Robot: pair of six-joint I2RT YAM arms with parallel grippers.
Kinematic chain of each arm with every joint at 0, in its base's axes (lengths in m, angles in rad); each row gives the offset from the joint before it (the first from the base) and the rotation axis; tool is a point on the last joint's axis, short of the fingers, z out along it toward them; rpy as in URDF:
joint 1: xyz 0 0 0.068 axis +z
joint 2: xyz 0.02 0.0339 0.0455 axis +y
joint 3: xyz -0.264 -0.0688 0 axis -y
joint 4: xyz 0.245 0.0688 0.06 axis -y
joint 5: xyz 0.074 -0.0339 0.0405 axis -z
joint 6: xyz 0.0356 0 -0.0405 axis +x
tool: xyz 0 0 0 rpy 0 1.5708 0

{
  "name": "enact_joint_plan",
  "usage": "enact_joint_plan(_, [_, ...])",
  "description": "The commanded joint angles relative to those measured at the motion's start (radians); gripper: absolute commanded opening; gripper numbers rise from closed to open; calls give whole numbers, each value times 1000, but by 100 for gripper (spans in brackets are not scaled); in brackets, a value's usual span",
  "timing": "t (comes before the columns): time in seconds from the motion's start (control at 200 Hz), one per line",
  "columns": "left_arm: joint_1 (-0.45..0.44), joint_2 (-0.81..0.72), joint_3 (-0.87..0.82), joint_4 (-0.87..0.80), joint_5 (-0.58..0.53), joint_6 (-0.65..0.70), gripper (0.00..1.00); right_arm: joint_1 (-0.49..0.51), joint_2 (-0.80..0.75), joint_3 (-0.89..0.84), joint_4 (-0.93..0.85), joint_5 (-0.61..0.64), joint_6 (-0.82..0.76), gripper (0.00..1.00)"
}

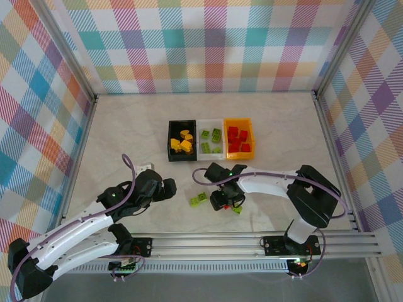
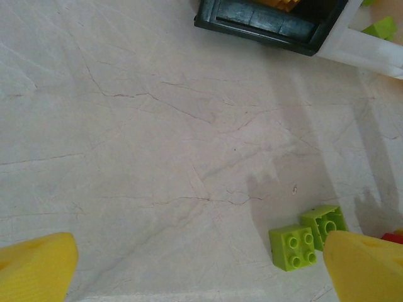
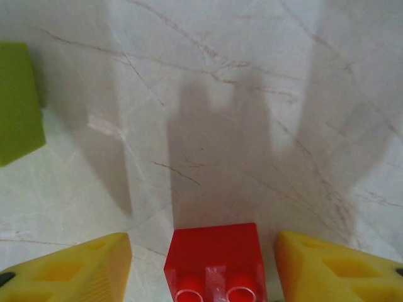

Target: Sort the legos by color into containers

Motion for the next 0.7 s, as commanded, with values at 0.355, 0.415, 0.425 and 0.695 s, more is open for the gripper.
enact_joint_plan(0.355, [-8,10,23,-15,-9,12,100,14,-92,6,-13,100,73,29])
enact_joint_plan(0.415, [-7,17,27,-11,-4,18,100,-9,-130,28,-21,125,67,28])
enact_joint_plan(0.425, [-7,19,28,-11,-3,17,100,-14,-136,33,-24,130,64,28])
enact_joint_plan(0.695, [-8,40,35,-2,-1,22,100,-270,-176,266,18,188,-28,27])
